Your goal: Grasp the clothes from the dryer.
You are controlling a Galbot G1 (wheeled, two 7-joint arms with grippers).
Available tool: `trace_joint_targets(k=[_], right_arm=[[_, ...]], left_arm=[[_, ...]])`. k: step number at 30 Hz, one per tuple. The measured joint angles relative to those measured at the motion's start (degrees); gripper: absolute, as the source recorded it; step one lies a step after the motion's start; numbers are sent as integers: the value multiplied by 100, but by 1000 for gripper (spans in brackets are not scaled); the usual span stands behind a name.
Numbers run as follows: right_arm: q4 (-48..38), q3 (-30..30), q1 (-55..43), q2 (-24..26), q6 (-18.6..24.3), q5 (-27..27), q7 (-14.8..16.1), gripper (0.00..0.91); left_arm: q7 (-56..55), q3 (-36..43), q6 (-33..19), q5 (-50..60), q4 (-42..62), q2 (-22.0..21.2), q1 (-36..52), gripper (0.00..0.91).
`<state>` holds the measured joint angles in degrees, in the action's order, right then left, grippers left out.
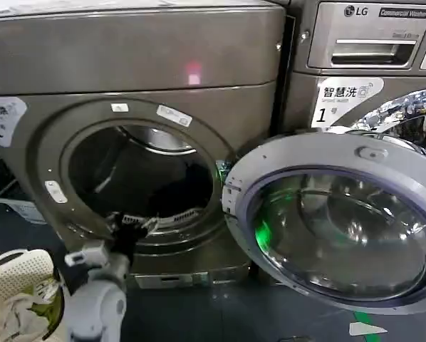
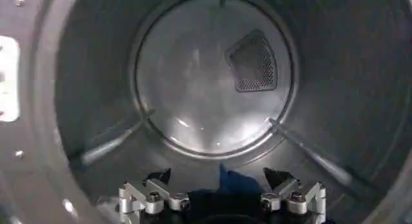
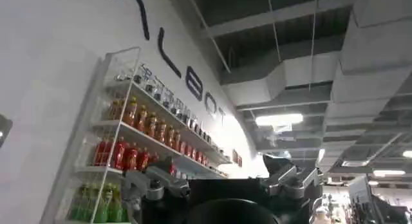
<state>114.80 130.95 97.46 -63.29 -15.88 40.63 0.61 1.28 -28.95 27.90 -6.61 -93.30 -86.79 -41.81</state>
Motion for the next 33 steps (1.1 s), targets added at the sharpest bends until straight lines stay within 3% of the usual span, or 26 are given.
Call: trace_joint_targets(k=[7, 15, 24, 33], right_arm=[[58, -145, -88, -44, 9, -28, 8, 907], [91, -205, -113, -59, 31, -22, 9, 907], [113, -212, -114, -92, 51, -24, 10, 907], [199, -285, -128, -137, 47, -36, 5, 907]], left_arm=[[1206, 494, -509, 728, 2163, 352, 1561, 907], [3078, 1981, -1325, 1530, 4408, 808, 3192, 907], [4586, 3417, -2101, 2746, 6391, 722, 4329, 907], [4990, 4003, -2142, 3766, 7461, 480, 4796, 907]])
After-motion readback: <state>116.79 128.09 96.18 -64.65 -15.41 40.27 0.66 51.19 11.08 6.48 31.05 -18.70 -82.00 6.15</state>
